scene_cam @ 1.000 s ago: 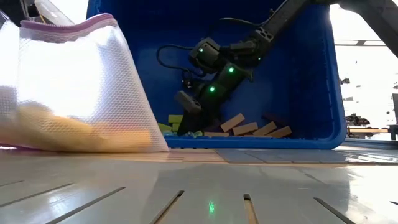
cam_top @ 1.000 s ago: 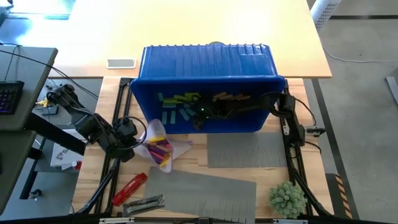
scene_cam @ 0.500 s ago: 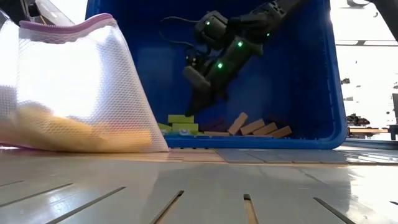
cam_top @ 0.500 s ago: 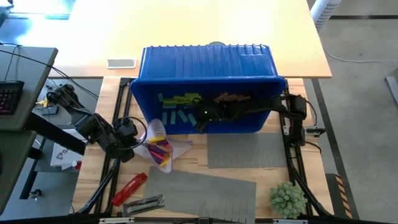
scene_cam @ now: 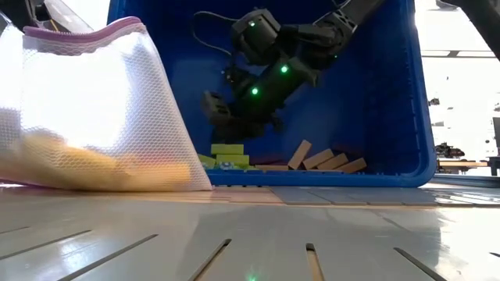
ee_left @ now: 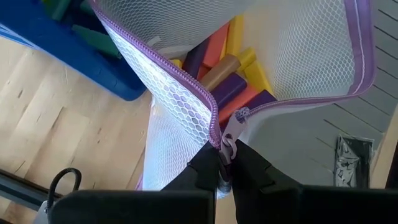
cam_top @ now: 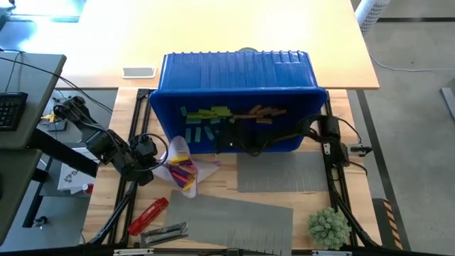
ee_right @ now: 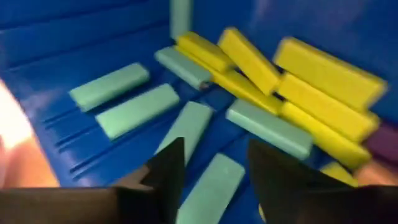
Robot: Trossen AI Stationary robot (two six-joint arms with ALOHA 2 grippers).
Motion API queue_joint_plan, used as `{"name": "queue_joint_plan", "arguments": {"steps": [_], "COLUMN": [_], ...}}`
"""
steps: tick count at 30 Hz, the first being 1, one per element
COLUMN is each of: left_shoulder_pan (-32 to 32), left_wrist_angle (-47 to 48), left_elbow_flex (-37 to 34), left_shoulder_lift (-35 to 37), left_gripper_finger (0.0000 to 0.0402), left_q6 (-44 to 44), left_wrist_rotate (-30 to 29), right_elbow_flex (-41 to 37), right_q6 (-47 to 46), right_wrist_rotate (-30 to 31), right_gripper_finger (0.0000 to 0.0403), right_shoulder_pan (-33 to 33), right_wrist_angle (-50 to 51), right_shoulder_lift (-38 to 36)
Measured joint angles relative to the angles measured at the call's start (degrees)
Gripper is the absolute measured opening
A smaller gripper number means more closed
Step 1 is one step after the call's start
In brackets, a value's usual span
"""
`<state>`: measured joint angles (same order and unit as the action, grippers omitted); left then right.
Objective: Sort blocks
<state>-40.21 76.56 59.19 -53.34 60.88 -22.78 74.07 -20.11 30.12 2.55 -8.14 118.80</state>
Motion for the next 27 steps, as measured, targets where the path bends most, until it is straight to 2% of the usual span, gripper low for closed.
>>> {"name": "queue_joint_plan", "arguments": {"steps": [3,9,13,16,20,27], "left_shoulder_pan": [0.0,0.0,0.0,0.0,0.0,0.0], "left_wrist_angle": [0.0,0.0,0.1,0.0,0.0,0.0], "left_elbow_flex": [0.0,0.0,0.0,0.0,0.0,0.0], "left_shoulder_lift": [0.0,0.0,0.0,0.0,0.0,0.0], "left_gripper_finger": [0.0000,0.0000,0.0000,0.0000,0.0000,0.0000], "left_q6": [0.1,0.0,0.0,0.3,0.4,0.5], "left_wrist_rotate": [0.0,0.0,0.1,0.1,0.5,1.6], "right_elbow_flex": [0.0,0.0,0.3,0.4,0.5,0.4], "right_q6": [-6.0,-11.3,-19.0,-22.8,-23.2,-25.8], "right_wrist_rotate": [7.3,7.6,10.6,12.3,13.7,13.3], "right_gripper_finger": [0.0188,0.0248,0.0255,0.0250,0.0226,0.0123], "right_shoulder_pan": [-1.8,-4.6,-5.8,-6.1,-6.2,-5.8], "right_wrist_angle": [1.1,0.1,-0.9,-1.4,-1.5,-1.0], "right_shoulder_lift": [1.8,6.3,9.3,11.2,12.4,12.4]}}
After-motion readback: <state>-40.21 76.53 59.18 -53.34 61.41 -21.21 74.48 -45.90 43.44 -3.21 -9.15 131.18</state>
